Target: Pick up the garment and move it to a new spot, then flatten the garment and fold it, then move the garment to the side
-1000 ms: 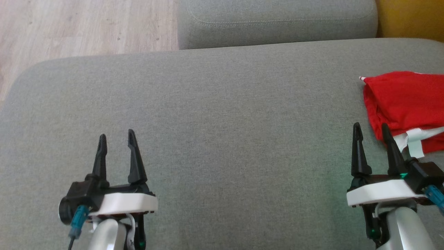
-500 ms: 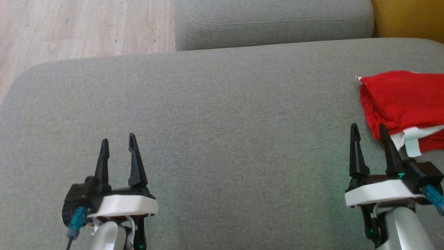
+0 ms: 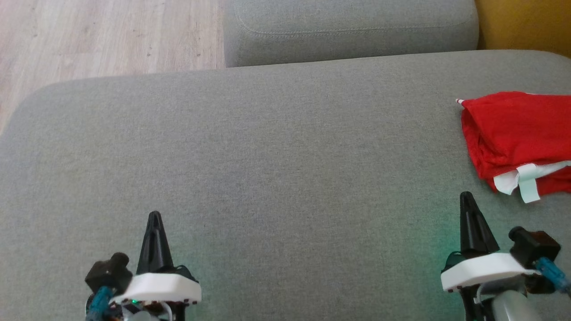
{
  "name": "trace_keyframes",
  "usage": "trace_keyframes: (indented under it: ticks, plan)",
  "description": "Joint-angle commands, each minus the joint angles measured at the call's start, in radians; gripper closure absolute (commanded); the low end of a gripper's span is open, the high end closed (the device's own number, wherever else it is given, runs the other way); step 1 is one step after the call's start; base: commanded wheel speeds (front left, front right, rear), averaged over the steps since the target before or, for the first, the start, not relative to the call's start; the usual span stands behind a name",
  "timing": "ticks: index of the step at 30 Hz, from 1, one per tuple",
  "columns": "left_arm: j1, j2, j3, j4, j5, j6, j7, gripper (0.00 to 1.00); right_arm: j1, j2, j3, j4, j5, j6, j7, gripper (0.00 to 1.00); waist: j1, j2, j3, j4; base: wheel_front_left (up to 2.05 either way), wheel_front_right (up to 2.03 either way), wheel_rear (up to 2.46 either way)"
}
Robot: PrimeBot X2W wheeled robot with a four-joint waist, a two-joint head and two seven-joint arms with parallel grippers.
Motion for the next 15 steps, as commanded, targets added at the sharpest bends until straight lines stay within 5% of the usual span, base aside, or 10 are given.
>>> trace_keyframes:
  ticks: [1, 15]
  plan:
    - [-0.04, 0.0, 0.015, -0.035, -0.022, -0.004, 0.005, 1.0, -0.04, -0.001, -0.007, -0.035, 0.028, 0.001, 0.007, 1.0, 0.0, 0.0, 0.0, 0.0, 0.0, 0.0, 0.0]
    - [-0.042, 0.001, 0.048, -0.044, -0.167, -0.028, 0.049, 1.0, -0.044, -0.002, -0.017, -0.045, 0.201, 0.002, 0.049, 1.0, 0.0, 0.0, -0.007, -0.001, 0.0, 0.0, 0.0]
